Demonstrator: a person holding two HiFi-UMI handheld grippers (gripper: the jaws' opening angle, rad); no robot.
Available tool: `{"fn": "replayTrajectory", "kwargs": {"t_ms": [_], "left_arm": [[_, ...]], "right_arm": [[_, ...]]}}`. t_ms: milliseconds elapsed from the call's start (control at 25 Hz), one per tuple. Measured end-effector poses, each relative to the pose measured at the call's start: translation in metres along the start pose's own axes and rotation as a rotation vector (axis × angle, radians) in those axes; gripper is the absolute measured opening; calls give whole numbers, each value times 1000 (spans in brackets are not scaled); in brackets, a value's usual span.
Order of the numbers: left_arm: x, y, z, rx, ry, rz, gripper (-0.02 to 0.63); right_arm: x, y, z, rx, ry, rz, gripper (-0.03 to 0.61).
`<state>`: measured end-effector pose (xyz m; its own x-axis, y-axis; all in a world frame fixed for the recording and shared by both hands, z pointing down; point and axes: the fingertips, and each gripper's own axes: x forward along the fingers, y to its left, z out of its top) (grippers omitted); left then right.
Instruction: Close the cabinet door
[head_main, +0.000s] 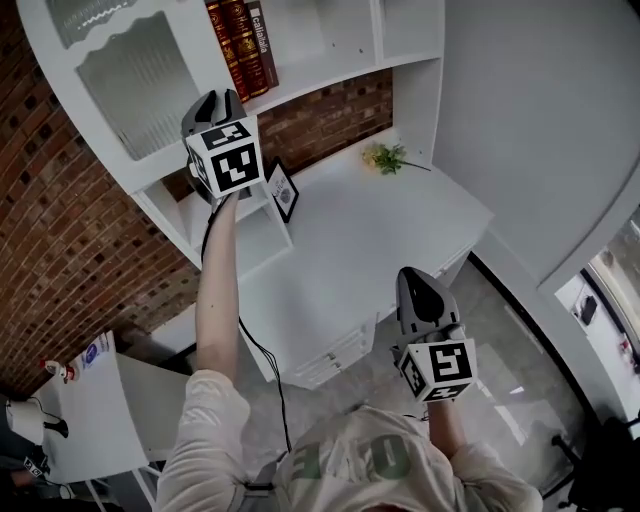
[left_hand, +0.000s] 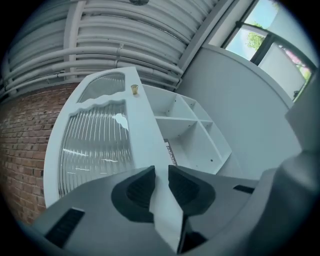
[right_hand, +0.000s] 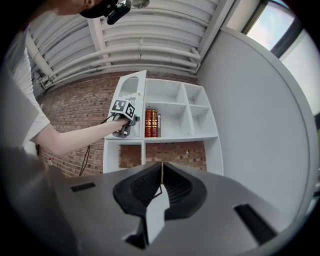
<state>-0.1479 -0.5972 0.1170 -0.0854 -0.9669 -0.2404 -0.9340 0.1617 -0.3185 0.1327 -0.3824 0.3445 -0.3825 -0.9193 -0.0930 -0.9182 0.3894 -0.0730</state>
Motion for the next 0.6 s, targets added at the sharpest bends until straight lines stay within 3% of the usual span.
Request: {"fn": "replayTrajectory", "kwargs": {"t_ms": [240, 600], "left_arm": [[21, 6, -6, 40, 36, 29, 66], [45, 15, -16, 5, 80, 65, 49]], "right_arm": [[18, 1, -2, -5, 3, 47, 21], [26, -12, -15, 0, 20, 62, 21]]}}
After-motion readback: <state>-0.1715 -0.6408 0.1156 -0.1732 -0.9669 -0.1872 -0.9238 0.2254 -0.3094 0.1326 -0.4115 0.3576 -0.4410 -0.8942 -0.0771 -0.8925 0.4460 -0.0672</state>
